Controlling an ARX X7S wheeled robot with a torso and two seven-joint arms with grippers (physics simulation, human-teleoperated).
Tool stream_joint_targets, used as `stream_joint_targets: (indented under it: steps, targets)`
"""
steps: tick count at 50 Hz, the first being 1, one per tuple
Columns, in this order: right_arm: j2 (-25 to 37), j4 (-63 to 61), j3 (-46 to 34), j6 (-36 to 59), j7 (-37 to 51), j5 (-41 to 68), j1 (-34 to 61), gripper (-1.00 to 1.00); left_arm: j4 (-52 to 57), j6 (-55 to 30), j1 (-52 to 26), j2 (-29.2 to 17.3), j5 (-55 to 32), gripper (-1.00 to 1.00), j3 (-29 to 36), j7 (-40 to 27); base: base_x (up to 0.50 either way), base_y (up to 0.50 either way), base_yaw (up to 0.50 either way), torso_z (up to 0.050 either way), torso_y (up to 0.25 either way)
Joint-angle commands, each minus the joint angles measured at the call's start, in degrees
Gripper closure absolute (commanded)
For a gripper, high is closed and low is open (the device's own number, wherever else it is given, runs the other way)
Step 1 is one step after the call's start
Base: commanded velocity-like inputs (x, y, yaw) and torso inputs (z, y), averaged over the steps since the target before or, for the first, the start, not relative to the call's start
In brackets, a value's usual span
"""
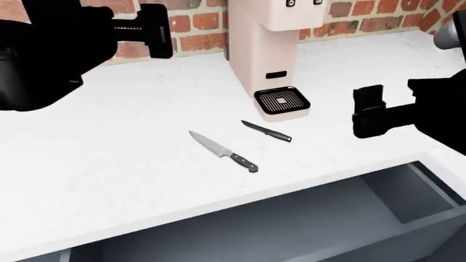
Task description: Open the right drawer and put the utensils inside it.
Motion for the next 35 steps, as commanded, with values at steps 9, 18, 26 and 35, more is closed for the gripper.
stream_joint_targets:
  steps: [9,18,26,35]
  targets:
    - [-11.6,10.1,-16.2,14.6,-23.9,-14.1,29.5,-1.0,-0.5,0.3,0.1,0.0,0.3,-1.0,0.2,0.4,0.0,0.0,0.0,0.0,0.0]
    - [-11.7,6.8,-29.0,7.0,-56.7,-36.5,27.1,-1.0,-0.9,0.4,-0.1,-0.3,0.5,-1.0,0.3,0.7,0.0,0.0,0.0,0.0,0.0]
    - [-10.3,10.6,-34.8,1.9,-65.8,-45.0,25.9,-1.0,-1.4,0.9,0.6,-0.2,1.2,-1.0,0.6,1.6,0.0,0.0,0.0,0.0,0.0]
    - [-10.6,16.8,-37.4,-3.3,-70.0,-49.5,23.0,-1.0,-1.9,1.2,0.7,0.1,1.7,-1.0,0.9,2.0,0.0,0.0,0.0,0.0,0.0]
